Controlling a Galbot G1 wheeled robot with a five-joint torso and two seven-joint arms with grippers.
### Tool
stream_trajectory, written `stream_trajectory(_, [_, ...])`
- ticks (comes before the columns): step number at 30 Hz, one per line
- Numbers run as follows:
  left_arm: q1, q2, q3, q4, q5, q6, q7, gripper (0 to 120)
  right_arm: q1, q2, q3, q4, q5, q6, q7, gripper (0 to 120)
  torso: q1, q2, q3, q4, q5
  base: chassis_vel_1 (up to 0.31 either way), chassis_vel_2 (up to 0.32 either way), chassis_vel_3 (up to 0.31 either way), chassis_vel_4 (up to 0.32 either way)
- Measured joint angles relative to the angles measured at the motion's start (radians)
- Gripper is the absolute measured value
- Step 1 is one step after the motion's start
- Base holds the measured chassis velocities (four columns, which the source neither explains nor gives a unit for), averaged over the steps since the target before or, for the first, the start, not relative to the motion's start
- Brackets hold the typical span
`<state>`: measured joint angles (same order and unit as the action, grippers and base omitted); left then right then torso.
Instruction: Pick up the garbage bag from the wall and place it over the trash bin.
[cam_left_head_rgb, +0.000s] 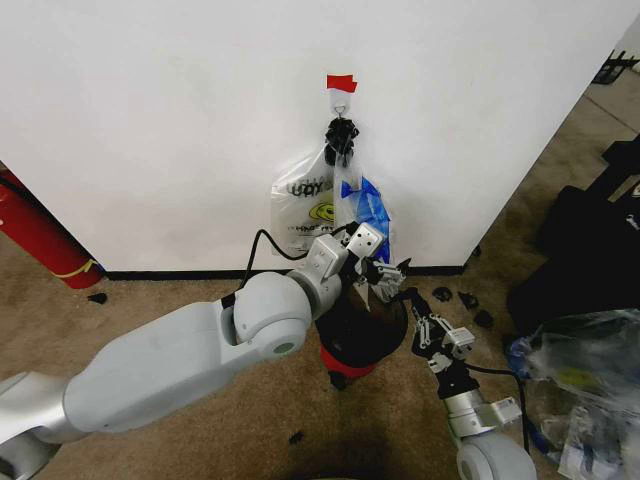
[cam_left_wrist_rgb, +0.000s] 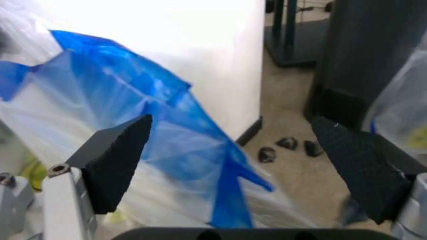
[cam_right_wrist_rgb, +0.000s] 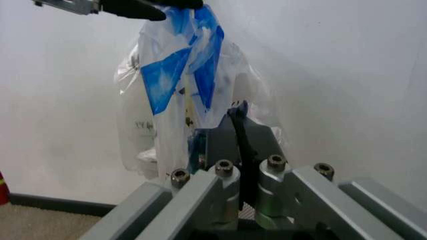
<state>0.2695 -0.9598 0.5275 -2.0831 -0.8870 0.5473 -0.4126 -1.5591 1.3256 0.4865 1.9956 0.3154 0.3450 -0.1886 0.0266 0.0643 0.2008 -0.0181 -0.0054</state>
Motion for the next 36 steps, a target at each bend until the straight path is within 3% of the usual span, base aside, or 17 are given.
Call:
stream_trajectory(4, [-0.015,0.009,0.024,0.021,0.051,0.029,0.010,93,-0.007,-0.003,0.010,0.004,-0.001,0.004,-0.002,0,0.000,0.000,0.000,-0.0002,0.0001,0.000,0.000,0.000,0.000])
stream_trajectory(15, [-0.008,0.002,0.037,0.071,0.048,0.085,-0.016,91,-0.020,-0.003,0.022,0.024,0.004,0.004,-0.002,0,0.000,0.000,0.000,-0.0001,0.0001,0.000,0.000,0.000,0.000])
stream_trajectory(26, [0.002,0.015,0.023,0.076,0.049,0.102,-0.063,54,-0.017,-0.004,0.031,0.028,0.016,0.004,-0.002,0,0.000,0.000,0.000,0.0000,0.0001,0.000,0.000,0.000,0.000])
stream_trajectory(36, [0.010,0.033,0.005,0.048,0.053,0.050,-0.074,18,-0.013,0.000,0.028,0.020,0.009,0.005,-0.003,0,0.000,0.000,0.000,-0.0001,0.0000,0.000,0.000,0.000,0.000])
